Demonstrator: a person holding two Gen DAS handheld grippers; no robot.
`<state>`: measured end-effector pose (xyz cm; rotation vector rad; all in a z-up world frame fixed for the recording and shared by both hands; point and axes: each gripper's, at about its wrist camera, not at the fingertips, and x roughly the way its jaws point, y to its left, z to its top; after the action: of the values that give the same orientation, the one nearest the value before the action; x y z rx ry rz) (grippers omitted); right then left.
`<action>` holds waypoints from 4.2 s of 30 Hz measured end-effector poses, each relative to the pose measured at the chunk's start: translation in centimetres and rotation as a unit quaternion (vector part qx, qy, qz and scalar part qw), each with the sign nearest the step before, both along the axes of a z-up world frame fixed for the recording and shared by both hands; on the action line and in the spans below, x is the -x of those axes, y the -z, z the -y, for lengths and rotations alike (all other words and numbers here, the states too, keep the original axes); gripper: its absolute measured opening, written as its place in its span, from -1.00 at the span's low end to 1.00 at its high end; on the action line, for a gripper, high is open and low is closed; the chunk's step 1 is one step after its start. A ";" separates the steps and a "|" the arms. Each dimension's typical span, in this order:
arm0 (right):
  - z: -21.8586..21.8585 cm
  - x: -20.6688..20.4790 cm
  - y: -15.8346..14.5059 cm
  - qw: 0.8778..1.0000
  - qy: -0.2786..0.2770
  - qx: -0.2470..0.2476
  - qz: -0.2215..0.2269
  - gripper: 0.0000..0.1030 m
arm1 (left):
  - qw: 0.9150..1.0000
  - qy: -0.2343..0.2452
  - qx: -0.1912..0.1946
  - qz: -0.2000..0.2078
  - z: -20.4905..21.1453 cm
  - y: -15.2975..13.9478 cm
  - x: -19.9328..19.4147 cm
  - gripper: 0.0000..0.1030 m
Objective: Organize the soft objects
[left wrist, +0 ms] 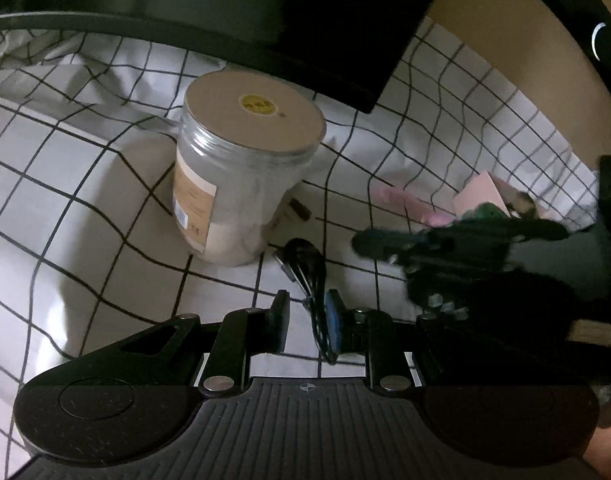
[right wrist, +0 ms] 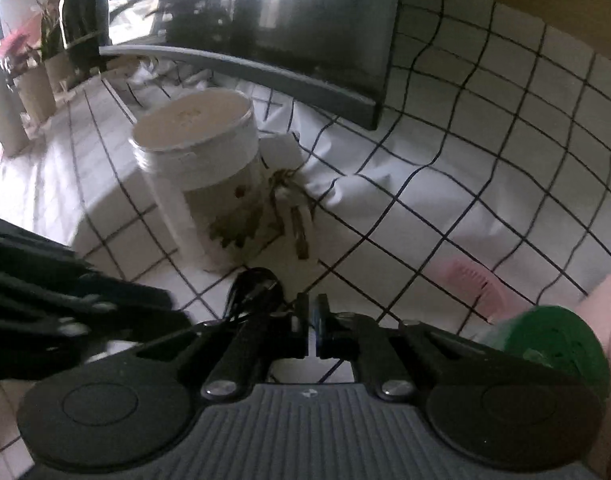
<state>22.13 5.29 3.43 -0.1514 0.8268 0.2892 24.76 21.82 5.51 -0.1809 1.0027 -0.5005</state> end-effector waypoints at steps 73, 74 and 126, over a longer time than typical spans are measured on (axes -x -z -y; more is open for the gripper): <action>1.5 8.9 -3.2 0.999 0.048 0.009 0.011 -0.04 | 0.994 -0.012 -0.100 0.032 0.2 1.7 2.0 -0.66; 1.1 8.1 -3.1 0.999 0.046 0.008 0.010 -0.04 | 0.995 -0.015 -0.095 0.032 -0.5 1.8 2.0 -0.67; -0.9 1.0 -6.1 0.996 0.055 0.006 0.066 -0.63 | 0.991 -0.055 -0.083 0.088 -6.0 -2.2 1.8 -0.69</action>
<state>21.15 6.17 9.50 -0.1339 0.7025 0.1693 22.94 27.87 7.68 -0.0413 0.8520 -0.3237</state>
